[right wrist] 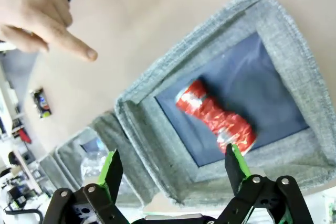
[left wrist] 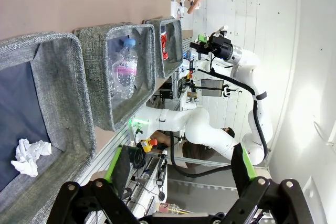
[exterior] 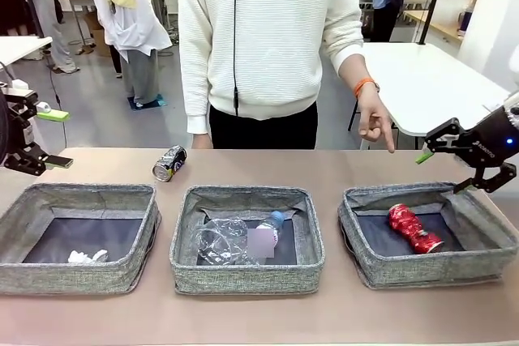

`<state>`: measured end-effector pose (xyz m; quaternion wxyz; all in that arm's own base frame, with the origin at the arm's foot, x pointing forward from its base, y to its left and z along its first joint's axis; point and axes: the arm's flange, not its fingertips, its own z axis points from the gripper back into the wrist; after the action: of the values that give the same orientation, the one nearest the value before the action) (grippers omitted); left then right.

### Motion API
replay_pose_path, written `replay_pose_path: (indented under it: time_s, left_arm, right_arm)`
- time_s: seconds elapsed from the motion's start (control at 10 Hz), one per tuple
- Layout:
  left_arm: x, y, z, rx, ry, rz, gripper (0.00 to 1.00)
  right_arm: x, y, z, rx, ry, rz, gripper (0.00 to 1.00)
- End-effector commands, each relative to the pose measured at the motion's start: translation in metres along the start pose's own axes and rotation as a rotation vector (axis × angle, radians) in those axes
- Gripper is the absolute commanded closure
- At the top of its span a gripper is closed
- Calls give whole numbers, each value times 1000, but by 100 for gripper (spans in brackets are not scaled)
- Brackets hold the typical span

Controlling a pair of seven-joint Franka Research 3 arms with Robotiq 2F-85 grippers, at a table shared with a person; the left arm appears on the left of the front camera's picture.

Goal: Sort the waste into the appropriate baskets.
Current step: Place the picked waste into the Fabric basket indicated by the person.

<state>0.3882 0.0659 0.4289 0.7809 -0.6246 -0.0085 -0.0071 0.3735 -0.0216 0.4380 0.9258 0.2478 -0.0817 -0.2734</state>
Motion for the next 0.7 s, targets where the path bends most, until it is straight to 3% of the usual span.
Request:
replay_pose_path:
  time_s: [0.0, 0.1, 0.2, 0.3, 0.4, 0.5, 0.6]
  left_arm:
    - [0, -2, 0, 4, -3, -2, 0]
    - [0, -2, 0, 4, -3, -2, 0]
    - [0, -2, 0, 4, -3, -2, 0]
    - [0, -2, 0, 4, -3, -2, 0]
    - [0, -2, 0, 4, -3, -2, 0]
    - [0, -2, 0, 4, -3, -2, 0]
    - [0, -2, 0, 4, -3, -2, 0]
  right_arm:
    - [-18, -5, -7, 76, 11, 19, 0]
    - [-21, 0, -6, 115, 49, 49, 0]
    - [-26, 7, -3, 206, 196, 121, 0]
    - [-34, 15, 2, 344, 436, 251, 0]
    - [-39, 18, 12, 598, 658, 375, 0]
    - [-34, 16, 17, 895, 778, 373, 0]
    - [-26, 5, 13, 1092, 807, 332, 0]
